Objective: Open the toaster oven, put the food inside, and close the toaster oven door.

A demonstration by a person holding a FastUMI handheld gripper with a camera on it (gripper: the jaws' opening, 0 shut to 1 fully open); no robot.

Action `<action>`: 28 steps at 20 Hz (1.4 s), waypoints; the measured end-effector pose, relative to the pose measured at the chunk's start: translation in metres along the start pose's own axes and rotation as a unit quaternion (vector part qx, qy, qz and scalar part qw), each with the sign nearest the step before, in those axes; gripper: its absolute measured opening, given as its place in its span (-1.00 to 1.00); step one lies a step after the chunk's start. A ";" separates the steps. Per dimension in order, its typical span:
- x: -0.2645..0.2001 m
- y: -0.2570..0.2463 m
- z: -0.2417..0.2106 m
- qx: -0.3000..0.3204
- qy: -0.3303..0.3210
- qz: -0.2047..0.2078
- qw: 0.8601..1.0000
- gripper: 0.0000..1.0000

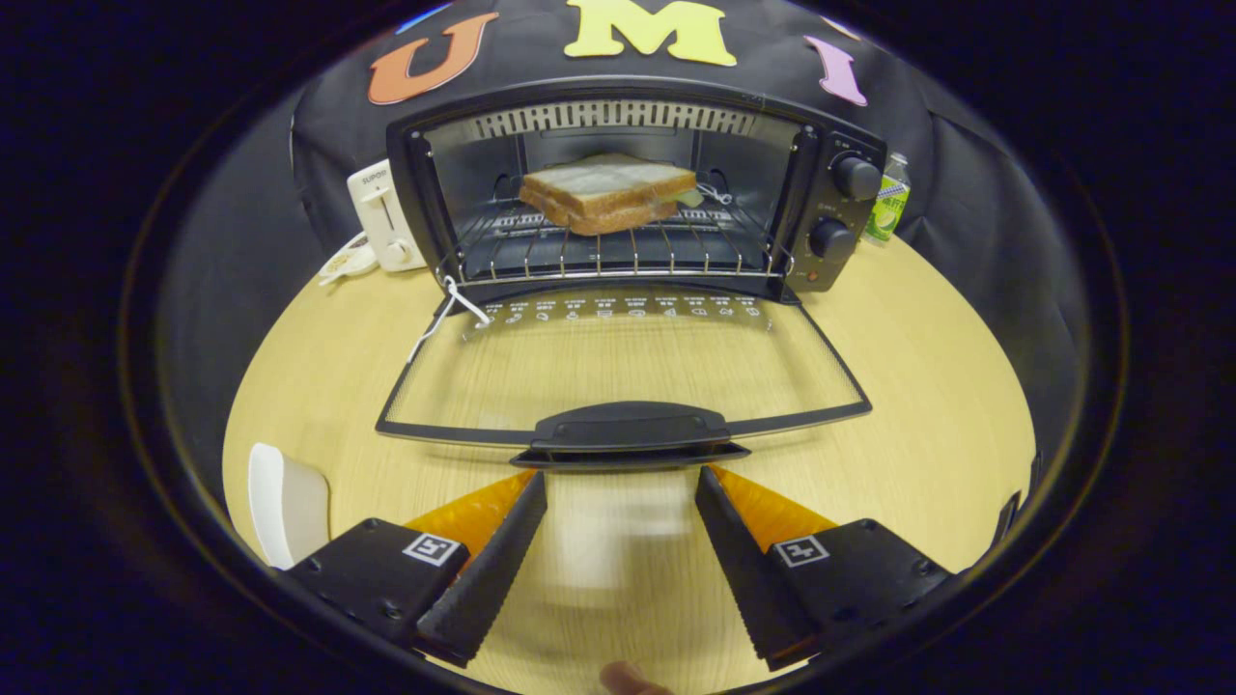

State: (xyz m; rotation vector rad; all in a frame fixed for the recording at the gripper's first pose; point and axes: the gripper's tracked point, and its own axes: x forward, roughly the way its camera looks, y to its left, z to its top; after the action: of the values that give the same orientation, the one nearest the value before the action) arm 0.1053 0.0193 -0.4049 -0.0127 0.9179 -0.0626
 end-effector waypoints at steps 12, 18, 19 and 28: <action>-0.027 -0.001 0.022 -0.008 -0.067 -0.002 0.998 1.00; -0.044 -0.001 0.037 -0.021 -0.123 -0.015 0.992 1.00; -0.045 -0.001 0.039 -0.020 -0.132 -0.014 0.991 1.00; -0.063 0.001 0.068 0.046 -0.215 0.039 0.975 1.00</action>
State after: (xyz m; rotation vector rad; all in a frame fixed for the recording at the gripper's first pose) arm 0.1210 0.0233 -0.3135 0.0921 0.4808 -0.0272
